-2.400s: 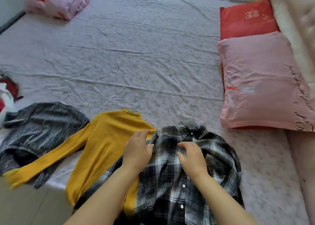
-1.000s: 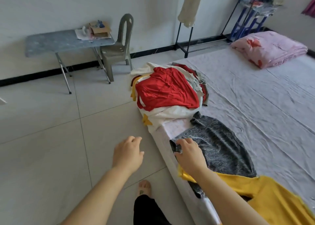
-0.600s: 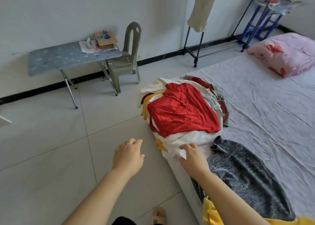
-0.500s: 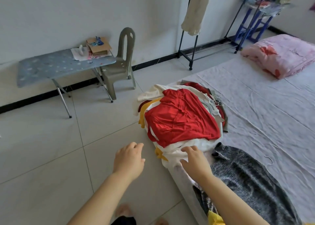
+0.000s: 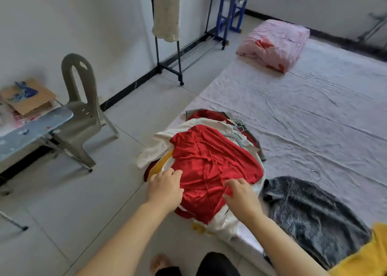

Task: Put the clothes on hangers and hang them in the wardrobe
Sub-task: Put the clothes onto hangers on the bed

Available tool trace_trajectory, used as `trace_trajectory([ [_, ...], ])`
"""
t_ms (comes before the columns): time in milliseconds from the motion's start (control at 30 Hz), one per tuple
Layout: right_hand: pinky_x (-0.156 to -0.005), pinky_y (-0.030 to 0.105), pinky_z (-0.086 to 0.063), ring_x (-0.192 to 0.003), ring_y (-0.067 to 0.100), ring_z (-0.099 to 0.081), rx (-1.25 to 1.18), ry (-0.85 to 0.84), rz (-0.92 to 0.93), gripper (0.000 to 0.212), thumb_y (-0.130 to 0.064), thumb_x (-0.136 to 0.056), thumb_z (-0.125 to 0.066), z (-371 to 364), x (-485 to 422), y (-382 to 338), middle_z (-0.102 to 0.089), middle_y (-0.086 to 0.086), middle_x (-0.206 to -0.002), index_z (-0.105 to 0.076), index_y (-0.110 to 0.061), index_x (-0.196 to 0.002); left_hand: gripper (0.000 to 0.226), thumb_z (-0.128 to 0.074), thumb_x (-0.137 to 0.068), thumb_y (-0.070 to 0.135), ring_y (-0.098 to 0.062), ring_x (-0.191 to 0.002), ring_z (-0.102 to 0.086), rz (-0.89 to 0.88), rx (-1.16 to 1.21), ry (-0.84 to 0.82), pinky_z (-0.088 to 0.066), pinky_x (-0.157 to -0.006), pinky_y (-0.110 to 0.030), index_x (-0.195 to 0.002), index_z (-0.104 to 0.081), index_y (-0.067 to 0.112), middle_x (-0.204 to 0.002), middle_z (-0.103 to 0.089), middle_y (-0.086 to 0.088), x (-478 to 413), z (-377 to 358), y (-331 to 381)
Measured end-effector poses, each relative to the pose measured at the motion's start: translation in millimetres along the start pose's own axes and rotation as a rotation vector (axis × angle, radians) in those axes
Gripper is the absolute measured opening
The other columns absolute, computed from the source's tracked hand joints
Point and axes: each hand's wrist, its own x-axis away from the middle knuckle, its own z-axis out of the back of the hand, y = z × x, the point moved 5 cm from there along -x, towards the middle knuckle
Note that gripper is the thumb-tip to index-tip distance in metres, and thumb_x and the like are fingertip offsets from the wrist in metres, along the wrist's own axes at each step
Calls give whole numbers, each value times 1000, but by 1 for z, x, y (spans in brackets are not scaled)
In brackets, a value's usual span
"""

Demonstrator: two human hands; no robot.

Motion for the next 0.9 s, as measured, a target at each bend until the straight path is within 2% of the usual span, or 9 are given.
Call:
trace_trajectory([
  [233,-94,31,-42,-116,19,-47,-39,-1,-190,38,-25,-88,-57,9,-50,26,-48,1,-125,-51,-21,-126,53,-50,-90,39,-18,-125,-40,-142,6,-86,-28,-104,-33,-138,-34,25,-134,-44,4,-77,-5,13],
  [600,-98,38,-41,-116,27,-48,-38,-125,-284,37,-23,-87,-56,5,-228,96,-51,7,-122,-55,-18,-123,51,-49,-91,38,-17,-121,-42,-116,-15,-194,-29,-102,-31,-138,-34,26,-132,-43,6,-213,-33,37],
  [900,-92,39,-44,-117,30,-50,-40,-165,-375,36,-14,-84,-53,-26,-345,156,-55,13,-125,-57,-11,-120,52,-48,-91,38,-17,-120,-43,-161,-58,-292,-30,-100,-30,-138,-33,26,-132,-43,5,-307,-76,66],
])
